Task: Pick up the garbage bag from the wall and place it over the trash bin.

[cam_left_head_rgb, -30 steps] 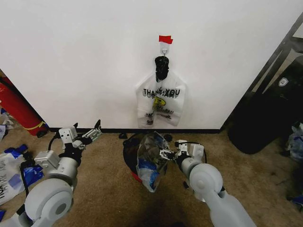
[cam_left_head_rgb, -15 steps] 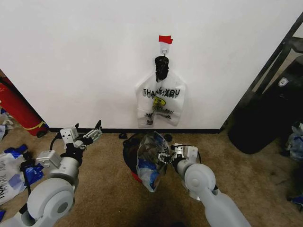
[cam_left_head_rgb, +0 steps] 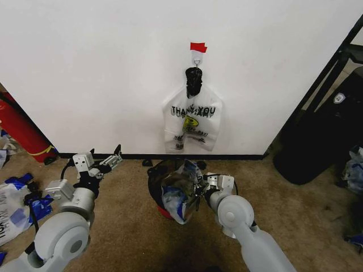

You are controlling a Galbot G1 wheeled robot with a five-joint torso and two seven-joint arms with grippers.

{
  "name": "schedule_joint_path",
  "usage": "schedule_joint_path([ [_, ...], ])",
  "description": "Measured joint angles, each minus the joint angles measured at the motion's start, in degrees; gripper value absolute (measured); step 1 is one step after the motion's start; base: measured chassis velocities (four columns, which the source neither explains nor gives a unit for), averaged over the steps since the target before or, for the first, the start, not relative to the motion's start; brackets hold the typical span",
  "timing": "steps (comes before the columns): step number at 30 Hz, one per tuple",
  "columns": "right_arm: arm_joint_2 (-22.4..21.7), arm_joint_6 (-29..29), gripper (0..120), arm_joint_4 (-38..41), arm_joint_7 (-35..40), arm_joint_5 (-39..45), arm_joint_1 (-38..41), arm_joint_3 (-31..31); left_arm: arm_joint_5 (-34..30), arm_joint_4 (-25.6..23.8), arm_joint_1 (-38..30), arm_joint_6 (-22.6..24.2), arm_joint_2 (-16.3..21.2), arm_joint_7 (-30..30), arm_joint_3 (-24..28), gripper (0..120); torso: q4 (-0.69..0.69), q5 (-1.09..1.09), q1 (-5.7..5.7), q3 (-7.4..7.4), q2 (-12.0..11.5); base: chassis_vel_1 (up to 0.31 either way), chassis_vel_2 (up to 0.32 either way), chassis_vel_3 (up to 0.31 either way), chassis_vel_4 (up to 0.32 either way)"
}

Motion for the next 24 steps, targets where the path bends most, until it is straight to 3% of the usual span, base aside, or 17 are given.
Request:
schedule_joint_path([
  [7, 0.98, 0.36, 0, 1.43, -0.81, -0.71, -0.45, 0.58, -0.04, -0.20, 0.09, -0.04, -0.02, 0.02, -0.06, 100, 0.00, 0.00, 0.00, 0.00, 0.00, 0.000, 0.000, 0.000, 0.000],
  [16, 2.39, 4.95, 0, 5.87, -7.07, -5.07, -4.44, 3.63, -0.03, -3.59, -0.04, 0.68, 0.65, 0.29, 2.50, 100, 0.01, 0.00, 0.00, -0.01, 0.00, 0.000, 0.000, 0.000, 0.000],
  [24, 3.75, 11.18, 0, 7.26, -13.44, -16.29, -9.83, 5.44, 0.11, -8.57, -1.11, 2.09, 7.46, 8.06, 8.67, 100, -0.01, 0.00, 0.00, -0.01, 0.00, 0.000, 0.000, 0.000, 0.000],
])
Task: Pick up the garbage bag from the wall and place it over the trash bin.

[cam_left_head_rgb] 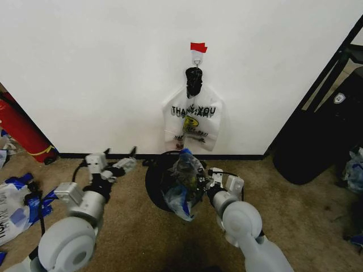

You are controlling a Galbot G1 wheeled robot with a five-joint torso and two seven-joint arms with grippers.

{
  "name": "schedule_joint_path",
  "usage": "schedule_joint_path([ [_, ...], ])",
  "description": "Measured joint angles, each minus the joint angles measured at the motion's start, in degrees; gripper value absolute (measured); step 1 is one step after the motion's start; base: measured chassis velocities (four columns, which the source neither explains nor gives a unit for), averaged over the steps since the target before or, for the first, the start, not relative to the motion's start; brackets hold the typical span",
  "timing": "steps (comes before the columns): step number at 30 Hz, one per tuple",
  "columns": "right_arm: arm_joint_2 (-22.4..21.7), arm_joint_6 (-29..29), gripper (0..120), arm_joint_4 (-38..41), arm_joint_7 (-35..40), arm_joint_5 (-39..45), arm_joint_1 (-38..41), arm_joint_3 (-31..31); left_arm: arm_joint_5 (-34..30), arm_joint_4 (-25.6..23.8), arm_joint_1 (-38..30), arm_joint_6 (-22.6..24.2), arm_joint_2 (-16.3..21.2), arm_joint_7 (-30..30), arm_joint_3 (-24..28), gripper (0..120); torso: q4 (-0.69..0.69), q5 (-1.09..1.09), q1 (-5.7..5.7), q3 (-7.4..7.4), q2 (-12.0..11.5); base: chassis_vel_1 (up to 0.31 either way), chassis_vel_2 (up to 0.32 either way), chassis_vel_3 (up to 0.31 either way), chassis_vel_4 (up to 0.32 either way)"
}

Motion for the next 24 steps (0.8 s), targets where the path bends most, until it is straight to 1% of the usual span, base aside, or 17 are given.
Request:
schedule_joint_path([
  [1, 0.14, 0.28, 0, 0.02, -0.27, -0.57, -0.17, -0.05, 0.00, -0.47, -0.06, 0.09, 0.89, 1.14, 0.23, 100, -0.03, 0.00, 0.00, 0.00, 0.00, 0.000, 0.000, 0.000, 0.000],
  [2, 0.41, 0.56, 0, 0.01, -0.62, -1.09, -0.07, -0.48, -0.04, -1.39, 0.15, 0.41, 2.14, 2.56, 0.41, 100, 0.01, 0.01, 0.00, 0.00, 0.00, 0.000, 0.000, 0.000, 0.000],
  [3, 0.41, 0.56, 0, 0.01, -0.62, -1.09, -0.07, -0.48, -0.04, -1.39, 0.15, 0.41, 2.14, 2.56, 0.41, 100, 0.01, 0.01, 0.00, 0.00, 0.00, 0.000, 0.000, 0.000, 0.000],
  [7, 1.35, 0.92, 0, -0.52, -1.78, -3.42, 0.33, -2.40, -1.33, -2.04, -0.50, 3.12, 4.58, 4.06, 1.58, 100, 0.05, 0.01, 0.00, 0.00, 0.00, 0.000, 0.000, 0.000, 0.000],
  [8, 1.51, 0.93, 0, -0.57, -1.97, -4.09, 0.23, -2.66, -2.12, -1.83, -1.29, 4.04, 5.11, 4.25, 2.53, 100, 0.03, 0.00, 0.00, 0.00, 0.00, 0.000, 0.000, 0.000, 0.000],
  [9, 1.51, 0.93, 0, -0.57, -1.97, -4.09, 0.23, -2.66, -2.12, -1.83, -1.29, 4.04, 5.11, 4.25, 2.53, 100, 0.03, 0.00, 0.00, 0.00, 0.00, 0.000, 0.000, 0.000, 0.000],
  [13, 1.68, 0.94, 0, -0.29, -2.22, -5.11, -0.72, -2.79, -3.29, 0.39, -4.30, 5.41, 5.89, 4.54, 6.52, 100, 0.01, 0.01, 0.00, 0.00, 0.00, 0.000, 0.000, 0.000, 0.000],
  [15, 1.68, 0.93, 0, -0.17, -2.25, -5.21, -0.89, -2.75, -3.32, 0.79, -4.85, 5.49, 5.91, 4.54, 7.29, 100, 0.01, 0.01, 0.00, 0.00, 0.00, 0.000, 0.000, 0.000, 0.000],
  [18, 1.56, 0.86, 0, 0.61, -2.29, -5.65, -1.78, -2.34, -3.51, 3.69, -9.88, 6.00, 5.66, 4.53, 13.29, 99, 0.01, 0.00, 0.00, 0.01, 0.00, 0.000, 0.000, 0.000, 0.000],
  [19, 1.56, 0.86, 0, 0.61, -2.29, -5.65, -1.78, -2.34, -3.51, 3.69, -9.88, 6.00, 5.66, 4.53, 13.29, 99, 0.01, 0.00, 0.00, 0.01, 0.00, 0.000, 0.000, 0.000, 0.000],
  [21, 1.46, 0.67, 0, 1.01, -1.96, -5.80, -2.24, -2.00, -4.58, 6.27, -15.23, 6.63, 4.78, 3.75, 18.38, 98, 0.01, 0.00, 0.00, 0.01, 0.00, 0.000, 0.000, 0.000, 0.000],
  [22, 1.46, 0.67, 0, 1.01, -1.96, -5.80, -2.24, -2.00, -4.58, 6.27, -15.23, 6.63, 4.78, 3.75, 18.38, 98, 0.01, 0.00, 0.00, 0.01, 0.00, 0.000, 0.000, 0.000, 0.000],
  [24, 1.38, 0.56, 0, 1.37, -1.82, -5.85, -2.74, -1.88, -6.08, 9.13, -20.11, 7.17, 3.65, 2.92, 21.50, 97, 0.01, 0.00, 0.00, 0.01, 0.00, 0.000, 0.000, 0.000, 0.000],
])
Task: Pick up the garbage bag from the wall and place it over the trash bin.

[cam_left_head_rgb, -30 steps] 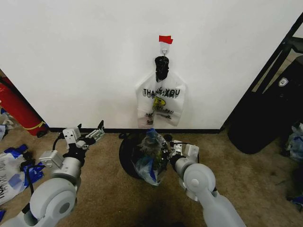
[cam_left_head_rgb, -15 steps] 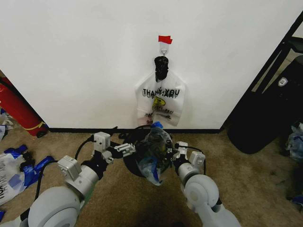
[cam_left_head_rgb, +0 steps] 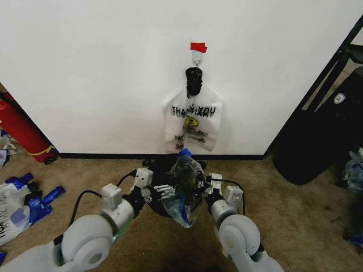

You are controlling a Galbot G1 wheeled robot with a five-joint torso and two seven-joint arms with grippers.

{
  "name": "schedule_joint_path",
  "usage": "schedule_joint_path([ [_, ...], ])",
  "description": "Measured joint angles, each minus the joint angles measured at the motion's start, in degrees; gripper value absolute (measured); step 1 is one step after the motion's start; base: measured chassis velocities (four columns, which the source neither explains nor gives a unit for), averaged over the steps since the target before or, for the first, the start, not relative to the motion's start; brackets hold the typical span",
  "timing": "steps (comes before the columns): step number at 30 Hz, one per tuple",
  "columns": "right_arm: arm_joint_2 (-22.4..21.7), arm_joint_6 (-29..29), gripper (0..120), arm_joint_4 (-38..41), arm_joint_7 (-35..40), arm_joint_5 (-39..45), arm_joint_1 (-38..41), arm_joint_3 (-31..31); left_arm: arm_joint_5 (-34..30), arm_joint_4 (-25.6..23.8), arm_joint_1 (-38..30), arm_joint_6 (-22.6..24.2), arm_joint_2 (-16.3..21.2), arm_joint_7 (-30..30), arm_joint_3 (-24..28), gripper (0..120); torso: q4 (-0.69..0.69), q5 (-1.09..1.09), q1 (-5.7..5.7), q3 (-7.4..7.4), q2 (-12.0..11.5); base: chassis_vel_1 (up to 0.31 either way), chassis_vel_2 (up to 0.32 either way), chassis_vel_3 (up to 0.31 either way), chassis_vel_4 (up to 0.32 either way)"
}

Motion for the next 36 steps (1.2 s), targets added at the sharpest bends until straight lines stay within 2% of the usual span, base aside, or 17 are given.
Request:
schedule_joint_path([
  [4, -0.18, -0.15, 0, 0.22, 0.06, -0.04, -0.29, 0.05, -2.90, 1.88, -2.98, 0.61, -1.22, -0.89, 1.46, 97, 0.00, 0.00, 0.00, 0.00, 0.00, 0.000, 0.000, 0.000, 0.000],
  [9, -0.45, -0.38, 0, 0.38, 0.40, 0.09, -0.52, -0.31, -5.92, 2.94, -3.42, 1.06, -2.51, -1.20, 1.71, 96, 0.01, 0.00, 0.00, 0.00, 0.00, 0.000, 0.000, 0.000, 0.000],
  [15, -0.15, -0.58, 0, 0.38, 0.59, 0.20, -0.53, -0.87, -6.33, 3.83, -3.58, 1.06, -3.40, -1.13, 2.14, 95, 0.01, 0.01, 0.00, 0.00, 0.00, 0.000, 0.000, 0.000, 0.000],
  [24, -0.07, -0.83, 0, 0.96, 0.87, 0.30, -1.21, -1.11, -5.37, 7.44, -3.95, 1.55, -7.58, -1.73, 2.33, 93, 0.01, 0.00, 0.00, 0.00, 0.00, 0.000, 0.000, 0.000, 0.000],
  [25, -0.16, -0.84, 0, 1.05, 0.89, 0.34, -1.27, -1.05, -5.37, 7.87, -4.06, 1.49, -7.88, -1.80, 2.43, 86, 0.00, 0.00, 0.00, 0.00, 0.00, 0.000, 0.000, 0.000, 0.000],
  [29, -0.20, -0.92, 0, 1.16, 0.94, 0.45, -1.30, -0.99, -5.37, 8.56, -4.18, 1.20, -8.25, -1.84, 2.77, 78, 0.01, 0.00, 0.00, 0.00, 0.00, 0.000, 0.000, 0.000, 0.000],
  [33, -0.15, -0.97, 0, 1.21, 0.97, 0.60, -1.23, -1.02, -5.37, 9.10, -4.27, 0.80, -8.63, -1.87, 3.38, 57, 0.02, 0.01, 0.00, 0.00, 0.00, 0.000, 0.000, 0.000, 0.000],
  [34, -0.15, -0.97, 0, 1.21, 0.97, 0.60, -1.23, -1.02, -5.37, 9.10, -4.27, 0.80, -8.63, -1.87, 3.38, 57, 0.02, 0.01, 0.00, 0.00, 0.00, 0.000, 0.000, 0.000, 0.000],
  [36, -0.12, -1.02, 0, 1.25, 1.02, 0.64, -1.18, -1.03, -5.28, 9.37, -4.56, 0.77, -8.93, -1.93, 3.67, 47, 0.01, 0.00, 0.00, 0.00, 0.00, 0.000, 0.000, 0.000, 0.000],
])
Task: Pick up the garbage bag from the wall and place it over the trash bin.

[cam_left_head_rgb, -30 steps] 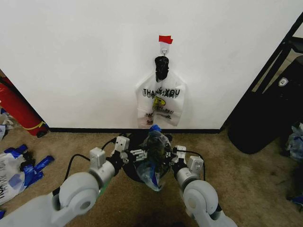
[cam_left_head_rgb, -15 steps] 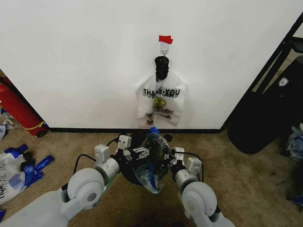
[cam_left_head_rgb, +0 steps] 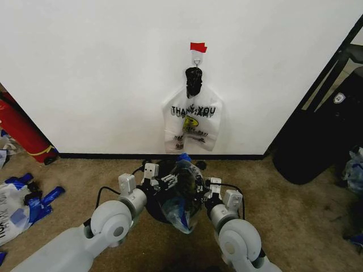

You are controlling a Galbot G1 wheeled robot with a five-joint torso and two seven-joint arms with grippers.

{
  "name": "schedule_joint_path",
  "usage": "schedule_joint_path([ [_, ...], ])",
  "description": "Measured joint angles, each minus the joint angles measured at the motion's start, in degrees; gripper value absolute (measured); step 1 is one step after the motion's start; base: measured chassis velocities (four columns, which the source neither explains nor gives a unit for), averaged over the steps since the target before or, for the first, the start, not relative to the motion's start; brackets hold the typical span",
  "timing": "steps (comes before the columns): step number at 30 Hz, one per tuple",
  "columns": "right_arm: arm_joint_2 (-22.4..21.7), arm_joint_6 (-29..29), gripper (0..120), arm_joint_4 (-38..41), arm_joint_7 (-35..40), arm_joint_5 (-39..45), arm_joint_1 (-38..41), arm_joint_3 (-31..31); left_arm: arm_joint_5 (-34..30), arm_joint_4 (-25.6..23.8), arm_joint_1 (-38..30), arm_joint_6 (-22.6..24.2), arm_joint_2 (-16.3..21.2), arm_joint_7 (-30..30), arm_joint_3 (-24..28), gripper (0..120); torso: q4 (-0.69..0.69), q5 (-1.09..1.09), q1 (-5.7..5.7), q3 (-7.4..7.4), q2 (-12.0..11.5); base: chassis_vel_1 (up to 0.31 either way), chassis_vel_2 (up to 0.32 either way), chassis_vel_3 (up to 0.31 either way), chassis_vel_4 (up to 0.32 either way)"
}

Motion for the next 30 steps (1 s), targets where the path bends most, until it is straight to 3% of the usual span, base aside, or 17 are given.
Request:
schedule_joint_path([
  [13, 0.33, -0.17, 0, -0.10, 0.31, 0.08, 0.11, -0.04, 0.28, -0.06, -0.27, -0.81, -0.36, -0.84, 0.33, 1, 0.00, 0.00, 0.00, 0.00, 0.00, 0.000, 0.000, 0.000, 0.000],
  [22, 0.65, -0.36, 0, 0.02, 0.60, 0.14, -0.14, -0.19, 0.33, -1.55, 1.72, -1.70, -0.15, -2.29, -1.29, 0, 0.00, -0.01, 0.00, 0.00, 0.00, 0.000, 0.000, 0.000, 0.000],
  [30, 1.11, -0.39, 0, -1.13, 0.76, 0.44, 0.64, -0.52, -0.36, -8.31, 7.13, -1.92, 4.38, -2.87, -7.44, 0, 0.01, -0.01, 0.00, 0.00, 0.00, 0.000, 0.000, 0.000, 0.000],
])
